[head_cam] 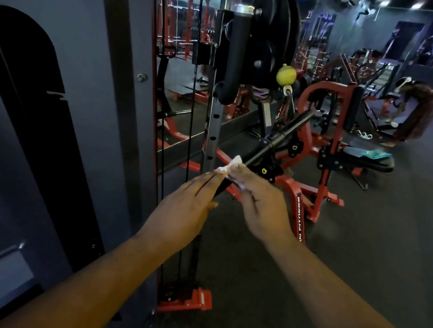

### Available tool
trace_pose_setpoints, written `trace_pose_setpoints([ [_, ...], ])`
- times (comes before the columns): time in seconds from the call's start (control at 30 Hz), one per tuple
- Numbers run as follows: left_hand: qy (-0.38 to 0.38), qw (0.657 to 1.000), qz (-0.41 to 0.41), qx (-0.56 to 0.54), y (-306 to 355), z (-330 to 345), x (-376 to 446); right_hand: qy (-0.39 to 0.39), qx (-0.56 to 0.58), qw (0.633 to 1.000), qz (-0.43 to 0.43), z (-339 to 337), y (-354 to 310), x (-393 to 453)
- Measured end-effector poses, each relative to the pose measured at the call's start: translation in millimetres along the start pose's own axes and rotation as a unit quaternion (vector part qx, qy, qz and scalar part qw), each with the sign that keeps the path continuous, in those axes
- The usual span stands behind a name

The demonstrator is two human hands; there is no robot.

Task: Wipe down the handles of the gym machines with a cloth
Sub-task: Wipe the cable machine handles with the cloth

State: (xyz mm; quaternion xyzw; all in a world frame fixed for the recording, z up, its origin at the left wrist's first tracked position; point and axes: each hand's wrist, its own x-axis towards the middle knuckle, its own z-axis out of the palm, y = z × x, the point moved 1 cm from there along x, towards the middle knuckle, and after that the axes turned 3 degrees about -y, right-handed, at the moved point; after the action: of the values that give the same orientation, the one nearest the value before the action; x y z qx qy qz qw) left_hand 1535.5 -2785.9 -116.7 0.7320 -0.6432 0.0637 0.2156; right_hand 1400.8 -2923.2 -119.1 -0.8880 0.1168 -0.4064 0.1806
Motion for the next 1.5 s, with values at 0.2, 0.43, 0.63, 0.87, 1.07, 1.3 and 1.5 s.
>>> trace_pose_setpoints([
  [0.2, 0.007, 1.0, 0.01, -0.002, 3, 2, 3, -0.014, -0.122, 0.984, 0.132, -34, 41, 68],
  [0.43, 0.005, 1.0, 0.017, 0.019, -2, 6, 0, -0.138, -0.14, 0.98, 0.021, -7, -5, 55],
  [0.63, 0.018, 1.0, 0.01, 0.015, -8, 13, -5, -0.028, -0.105, 0.99, 0.094, -39, 22, 73],
  [0.87, 0.065, 0.997, 0.038, 0.012, -6, 13, -4, -0.09, -0.149, 0.983, 0.063, -19, 20, 53],
  [1.07, 0.037, 0.998, 0.04, -0.024, -16, 17, -11, -0.001, 0.061, 0.997, 0.039, 6, -15, -1],
  [1.3, 0.006, 0.985, -0.063, -0.161, -40, 19, -19, 0.056, -0.026, 0.986, 0.152, 19, 5, 19],
  [1.5, -0.015, 0.992, -0.039, -0.122, -44, 21, -14, 0.032, 0.011, 0.997, 0.073, 60, -50, -19],
])
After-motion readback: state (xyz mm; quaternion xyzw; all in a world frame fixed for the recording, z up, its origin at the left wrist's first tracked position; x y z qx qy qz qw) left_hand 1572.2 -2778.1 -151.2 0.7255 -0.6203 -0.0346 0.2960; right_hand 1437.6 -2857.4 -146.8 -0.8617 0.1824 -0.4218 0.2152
